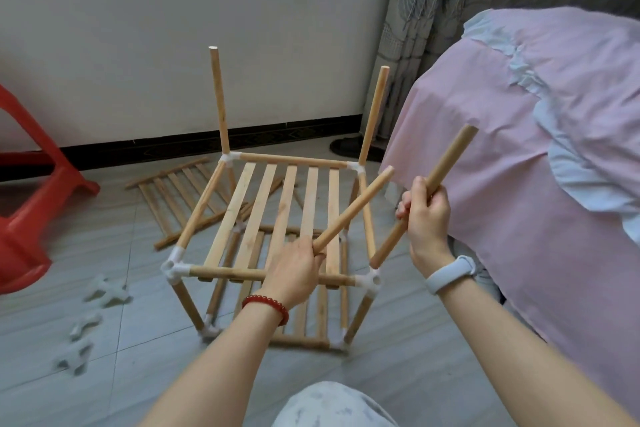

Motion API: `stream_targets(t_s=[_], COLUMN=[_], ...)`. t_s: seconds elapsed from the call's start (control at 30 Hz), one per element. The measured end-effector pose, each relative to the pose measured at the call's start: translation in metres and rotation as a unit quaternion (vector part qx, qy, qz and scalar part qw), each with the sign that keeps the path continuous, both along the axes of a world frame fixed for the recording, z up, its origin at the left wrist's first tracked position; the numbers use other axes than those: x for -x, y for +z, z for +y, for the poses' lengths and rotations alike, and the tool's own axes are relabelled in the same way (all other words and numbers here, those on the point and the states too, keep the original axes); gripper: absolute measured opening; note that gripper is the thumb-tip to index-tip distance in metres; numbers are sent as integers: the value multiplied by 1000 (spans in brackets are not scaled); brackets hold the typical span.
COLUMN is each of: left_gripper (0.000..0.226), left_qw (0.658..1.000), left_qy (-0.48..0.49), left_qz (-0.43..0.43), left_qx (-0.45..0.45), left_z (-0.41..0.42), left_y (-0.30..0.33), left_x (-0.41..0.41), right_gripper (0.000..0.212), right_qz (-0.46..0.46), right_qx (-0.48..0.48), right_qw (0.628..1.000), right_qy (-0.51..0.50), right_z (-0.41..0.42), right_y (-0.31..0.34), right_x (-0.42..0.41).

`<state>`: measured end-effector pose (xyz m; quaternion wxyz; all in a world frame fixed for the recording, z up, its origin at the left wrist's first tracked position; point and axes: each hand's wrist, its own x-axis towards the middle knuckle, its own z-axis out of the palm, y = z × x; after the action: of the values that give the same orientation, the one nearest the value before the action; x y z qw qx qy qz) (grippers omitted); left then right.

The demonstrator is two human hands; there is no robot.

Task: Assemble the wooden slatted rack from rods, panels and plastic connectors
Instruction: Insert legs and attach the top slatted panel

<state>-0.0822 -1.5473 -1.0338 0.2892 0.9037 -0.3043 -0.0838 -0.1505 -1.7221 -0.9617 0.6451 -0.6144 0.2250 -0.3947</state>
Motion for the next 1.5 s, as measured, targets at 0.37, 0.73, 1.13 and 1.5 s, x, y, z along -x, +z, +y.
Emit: stream_targets(t_s=[0.37,0.73,1.13,1.5], left_gripper=[12,11,22,18], left_qw=[990,989,978,961], left_qy=[-74,-93,12,146], left_qz=[-62,-58,99,105], left_qx=[-105,-97,185,212], left_z=[0,-15,-46,1], left_y=[-23,-18,-2,21], left_x=[0,10,6,-15], right_gripper=[41,32,28,45], right_qz=[-52,-66,19,478], right_qx=[32,41,138,137], right_qw=[998,995,989,867], right_qy=[23,67,-58,-17], right_z=[24,4,-61,-86], right_y=[-22,-30,-29,-16], right_x=[22,28,-36,-69])
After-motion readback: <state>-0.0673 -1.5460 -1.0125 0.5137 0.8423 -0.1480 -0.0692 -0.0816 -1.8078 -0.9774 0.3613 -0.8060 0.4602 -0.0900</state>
